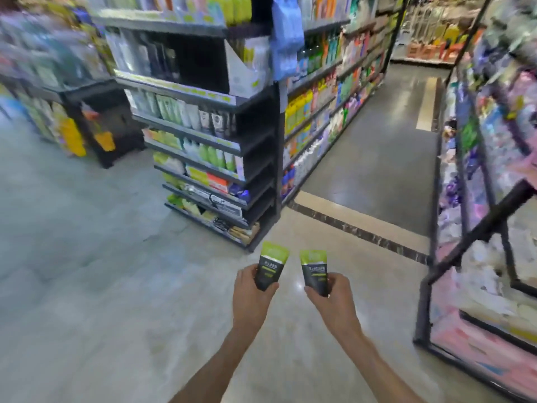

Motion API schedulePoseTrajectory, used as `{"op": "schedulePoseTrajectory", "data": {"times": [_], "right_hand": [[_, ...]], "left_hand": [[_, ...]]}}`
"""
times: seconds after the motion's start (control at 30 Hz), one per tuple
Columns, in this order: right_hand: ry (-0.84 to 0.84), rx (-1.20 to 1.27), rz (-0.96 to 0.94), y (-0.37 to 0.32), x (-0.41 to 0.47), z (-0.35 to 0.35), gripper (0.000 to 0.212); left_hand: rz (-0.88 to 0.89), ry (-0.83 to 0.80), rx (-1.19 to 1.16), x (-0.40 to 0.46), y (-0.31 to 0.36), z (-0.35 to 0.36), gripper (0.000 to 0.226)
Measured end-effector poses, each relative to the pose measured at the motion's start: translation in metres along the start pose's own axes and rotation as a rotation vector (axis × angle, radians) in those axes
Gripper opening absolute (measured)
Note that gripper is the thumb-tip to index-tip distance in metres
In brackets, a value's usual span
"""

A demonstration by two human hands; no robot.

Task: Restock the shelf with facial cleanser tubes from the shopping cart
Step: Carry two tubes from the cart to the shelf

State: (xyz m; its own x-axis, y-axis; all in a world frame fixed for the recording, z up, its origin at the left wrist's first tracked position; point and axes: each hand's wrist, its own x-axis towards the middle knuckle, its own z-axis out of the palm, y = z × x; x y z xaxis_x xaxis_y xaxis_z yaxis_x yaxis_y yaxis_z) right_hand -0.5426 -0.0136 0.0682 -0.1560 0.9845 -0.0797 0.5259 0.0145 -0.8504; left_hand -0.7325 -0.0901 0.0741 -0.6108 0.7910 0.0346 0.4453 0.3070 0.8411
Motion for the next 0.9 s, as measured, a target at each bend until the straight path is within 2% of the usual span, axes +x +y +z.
{"op": "schedulePoseTrajectory", "data": {"times": [0.1,0.2,0.27,0.43,0.5,0.63,0.9], "right_hand": [[-0.075,-0.005,-0.075,-0.048,0.017,0.056,0.036],[-0.172,-0.006,-0.128,-0.089,0.036,0.108,0.054],[-0.216,0.000,-0.155,-0.115,0.054,0.142,0.058],[-0.323,0.039,-0.272,-0.187,0.106,0.226,0.030],[-0.348,0.058,-0.281,-0.204,0.127,0.250,0.032],[-0.355,0.053,-0.259,-0.239,0.188,0.315,0.057],[-0.382,0.064,-0.299,-0.346,0.291,0.403,0.045]], "left_hand": [[-0.045,0.102,-0.019,0.029,-0.030,-0.052,0.058],[-0.072,0.197,-0.038,0.059,-0.054,-0.099,0.056],[-0.097,0.263,-0.057,0.083,-0.067,-0.127,0.055],[-0.147,0.406,-0.096,0.158,-0.102,-0.183,0.057],[-0.156,0.434,-0.103,0.183,-0.107,-0.199,0.057],[-0.158,0.453,-0.097,0.254,-0.116,-0.237,0.054],[-0.164,0.458,-0.065,0.413,-0.131,-0.294,0.054]]}}
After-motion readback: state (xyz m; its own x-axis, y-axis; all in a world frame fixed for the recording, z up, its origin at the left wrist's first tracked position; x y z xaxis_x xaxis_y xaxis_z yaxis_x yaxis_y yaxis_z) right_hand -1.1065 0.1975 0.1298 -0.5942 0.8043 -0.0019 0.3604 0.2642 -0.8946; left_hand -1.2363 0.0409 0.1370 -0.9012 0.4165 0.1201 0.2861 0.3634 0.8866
